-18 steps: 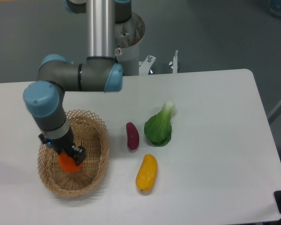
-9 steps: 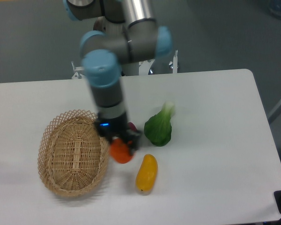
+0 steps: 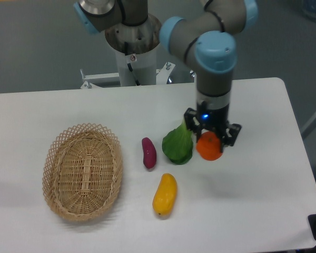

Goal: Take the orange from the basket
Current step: 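Lift the orange out of the basket and carry it beside the bok choy, then hold the orange low beside the green bok choy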

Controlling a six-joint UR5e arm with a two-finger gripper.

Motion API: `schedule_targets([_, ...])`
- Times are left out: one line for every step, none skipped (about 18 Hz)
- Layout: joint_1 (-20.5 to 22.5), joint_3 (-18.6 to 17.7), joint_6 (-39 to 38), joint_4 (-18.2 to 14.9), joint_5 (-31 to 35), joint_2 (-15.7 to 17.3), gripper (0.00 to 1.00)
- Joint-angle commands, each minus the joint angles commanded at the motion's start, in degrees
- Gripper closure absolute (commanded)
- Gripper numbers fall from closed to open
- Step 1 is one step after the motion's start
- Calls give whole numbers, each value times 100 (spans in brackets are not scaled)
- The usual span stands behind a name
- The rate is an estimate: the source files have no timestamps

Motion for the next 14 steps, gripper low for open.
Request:
schedule_targets([-9, 0, -35, 9, 9, -52, 41])
schedule_targets([-18, 9, -53, 17, 9, -62, 41])
schedule_targets([-9, 26, -44, 9, 0, -44, 41])
schedule_targets([-9, 26, -44, 9, 0, -35, 41])
schedule_targets([-1, 26, -44, 9, 0, -18, 41])
schedule_targets([0, 26, -44, 9, -9, -9, 41])
schedule_targets([0, 26, -44, 9, -26, 0, 41])
schedule_targets([-9, 26, -44, 17, -44, 0, 41])
schedule_targets([-9, 26, -44, 18, -53, -9, 41])
schedule_targets([-1, 26, -44, 18, -53, -9, 41])
schedule_targets([0, 35, -44, 18, -53, 0, 41])
schedule_targets([0, 35, -44, 18, -53, 0, 41])
schedule_targets([0, 35, -44, 18, -61, 0, 41])
schedule_targets([0, 35, -44, 18, -62, -9, 41])
